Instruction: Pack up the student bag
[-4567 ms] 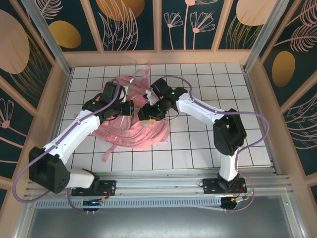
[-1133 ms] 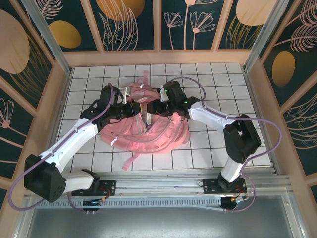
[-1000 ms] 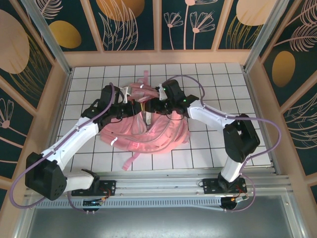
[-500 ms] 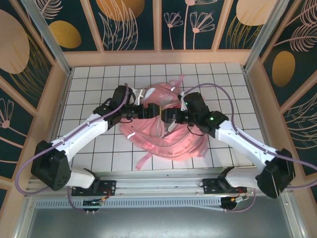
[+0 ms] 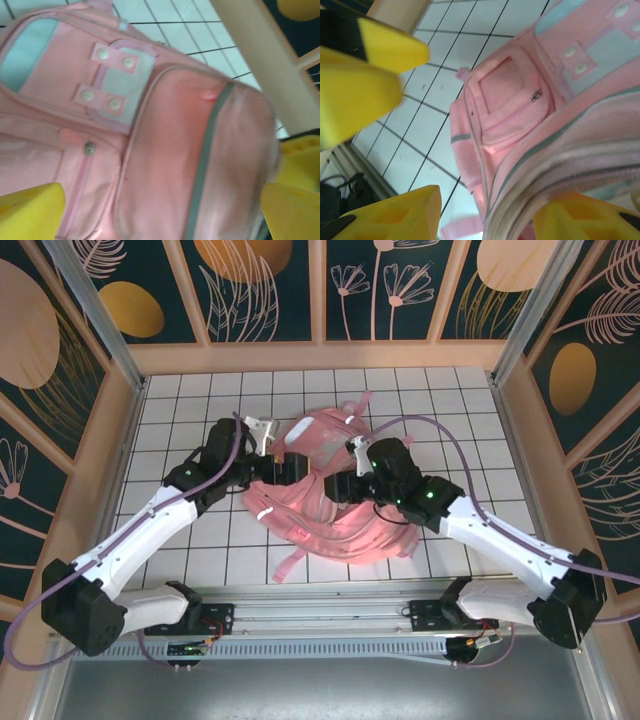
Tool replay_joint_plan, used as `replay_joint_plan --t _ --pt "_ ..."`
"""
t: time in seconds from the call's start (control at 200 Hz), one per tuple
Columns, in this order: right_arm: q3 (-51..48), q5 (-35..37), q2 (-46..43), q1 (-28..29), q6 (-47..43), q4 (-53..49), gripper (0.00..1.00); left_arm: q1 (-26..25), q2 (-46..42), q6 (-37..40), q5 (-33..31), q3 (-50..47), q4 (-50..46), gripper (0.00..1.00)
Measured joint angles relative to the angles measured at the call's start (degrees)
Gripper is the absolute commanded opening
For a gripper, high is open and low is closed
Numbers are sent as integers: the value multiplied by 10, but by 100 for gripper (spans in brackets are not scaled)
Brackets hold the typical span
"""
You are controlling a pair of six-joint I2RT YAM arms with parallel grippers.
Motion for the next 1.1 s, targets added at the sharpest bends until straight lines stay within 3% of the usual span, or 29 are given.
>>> replay_joint_plan --t 0.22,0.29,0.52,0.886,1.101 --pt "8 47 -3 134 14 -117 60 0 20 -9 -17 -59 -30 99" --pt "-3 54 -3 154 18 -134 60 0 37 -24 -10 -63 -29 99" --pt "-14 101 14 145 26 -172 62 0 73 -42 17 -63 -21 99" --pt "-73 85 17 76 9 -169 62 0 119 -42 51 -35 -21 99" --pt "-48 86 83 80 -19 -156 61 0 136 -42 69 -34 -14 87"
